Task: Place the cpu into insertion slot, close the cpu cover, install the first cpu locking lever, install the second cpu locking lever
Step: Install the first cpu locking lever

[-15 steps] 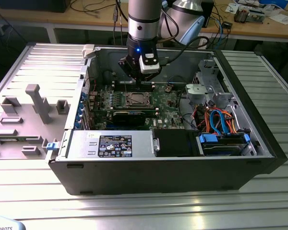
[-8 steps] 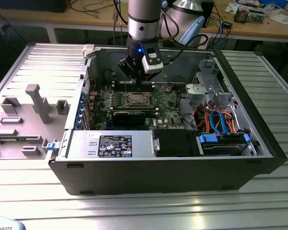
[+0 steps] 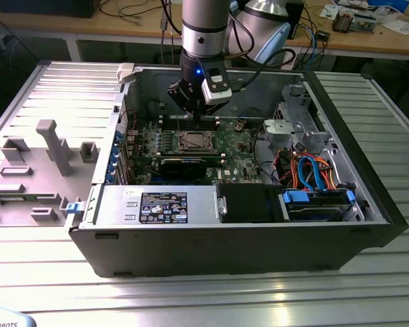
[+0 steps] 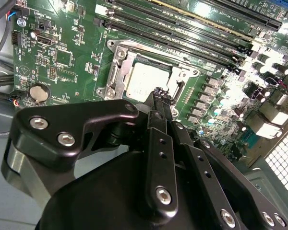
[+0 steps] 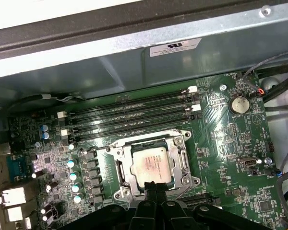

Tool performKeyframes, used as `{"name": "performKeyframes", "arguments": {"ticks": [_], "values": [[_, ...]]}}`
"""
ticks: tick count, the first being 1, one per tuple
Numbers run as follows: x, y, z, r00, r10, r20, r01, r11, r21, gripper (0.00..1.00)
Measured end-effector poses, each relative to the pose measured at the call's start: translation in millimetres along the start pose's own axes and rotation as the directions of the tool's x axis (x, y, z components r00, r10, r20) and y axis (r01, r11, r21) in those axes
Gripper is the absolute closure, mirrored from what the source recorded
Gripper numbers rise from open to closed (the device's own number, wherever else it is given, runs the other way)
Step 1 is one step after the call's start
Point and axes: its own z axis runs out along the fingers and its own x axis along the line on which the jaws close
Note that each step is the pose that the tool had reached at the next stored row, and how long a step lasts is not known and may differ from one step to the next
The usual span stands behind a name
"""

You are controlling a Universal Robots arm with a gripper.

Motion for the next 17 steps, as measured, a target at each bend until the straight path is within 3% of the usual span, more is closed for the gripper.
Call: {"name": "performKeyframes", "arguments": {"ticks": [7,11,13,15,17], "values": [[3.8,-0.7,0.1,1.0,0.0,0.0001,0.0,1.0,-0.0002,0.89],[11.8,-2.3,0.2,1.0,0.0,0.0001,0.0,1.0,0.0,0.89],[19.6,-3.8,0.4,1.0,0.0,0.0002,0.0,1.0,0.0,0.89],[22.1,-4.2,0.8,1.0,-0.002,0.0003,0.002,1.0,-0.0003,0.89],[22.1,-4.3,1.8,0.9972,-0.075,-0.0006,0.075,0.9972,0.0009,0.89]]}}
